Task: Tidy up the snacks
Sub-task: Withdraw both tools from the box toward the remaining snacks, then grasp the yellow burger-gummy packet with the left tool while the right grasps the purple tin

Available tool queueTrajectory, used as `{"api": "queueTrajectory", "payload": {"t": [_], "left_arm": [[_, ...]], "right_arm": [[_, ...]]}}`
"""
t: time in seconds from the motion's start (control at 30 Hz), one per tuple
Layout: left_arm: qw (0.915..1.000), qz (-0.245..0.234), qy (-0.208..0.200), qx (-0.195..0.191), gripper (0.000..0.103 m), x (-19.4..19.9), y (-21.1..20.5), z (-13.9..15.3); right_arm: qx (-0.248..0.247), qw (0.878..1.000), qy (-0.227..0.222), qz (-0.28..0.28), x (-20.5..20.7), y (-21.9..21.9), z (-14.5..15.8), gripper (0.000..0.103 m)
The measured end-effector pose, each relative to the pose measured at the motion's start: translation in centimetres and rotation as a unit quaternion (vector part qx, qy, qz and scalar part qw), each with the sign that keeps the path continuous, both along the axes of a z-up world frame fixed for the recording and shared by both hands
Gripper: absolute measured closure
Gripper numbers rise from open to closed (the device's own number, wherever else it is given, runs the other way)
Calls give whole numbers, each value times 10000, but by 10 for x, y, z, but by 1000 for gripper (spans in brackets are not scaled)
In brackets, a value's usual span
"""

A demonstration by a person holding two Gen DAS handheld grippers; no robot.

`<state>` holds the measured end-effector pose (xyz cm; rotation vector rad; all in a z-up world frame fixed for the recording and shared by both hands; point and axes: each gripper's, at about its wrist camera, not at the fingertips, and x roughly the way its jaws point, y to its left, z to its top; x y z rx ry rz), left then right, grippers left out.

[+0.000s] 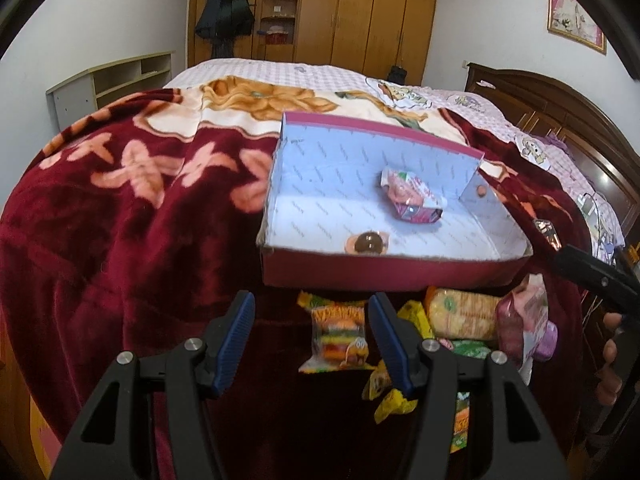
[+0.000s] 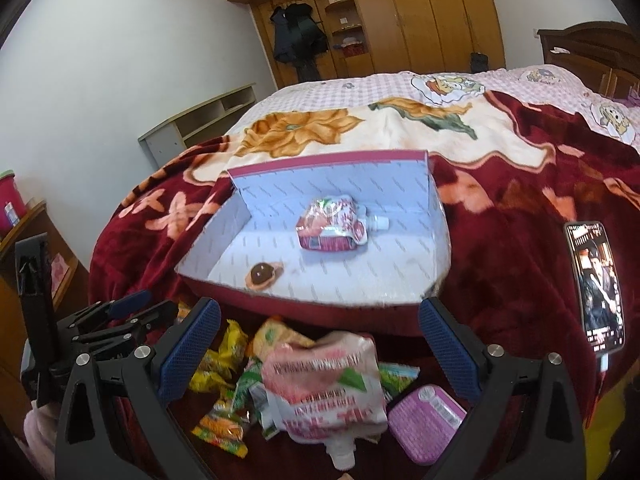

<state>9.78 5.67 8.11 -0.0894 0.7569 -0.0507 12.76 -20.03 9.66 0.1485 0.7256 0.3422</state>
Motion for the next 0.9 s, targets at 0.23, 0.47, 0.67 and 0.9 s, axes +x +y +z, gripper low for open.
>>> {"api": "queueTrajectory", "payload": {"t": [0.23,0.47,0.67,0.9], "left_arm": [[9999,-47,126,42,40,0,-6,-9],[9997,-116,190,120,40,5,-16,-19],[9995,-42,269,187,40,13,-19,-29],[9994,63,245,222,41,20,-16,-36]], "right_arm": [[-156,9999,-9,-11,-15,-5,-7,2],[-459,9989,-28,103,-31,-6,-17,2],[-749,9971,24,152,-40,-9,-27,2],[-682,9967,134,413,-48,-7,-36,2]]}}
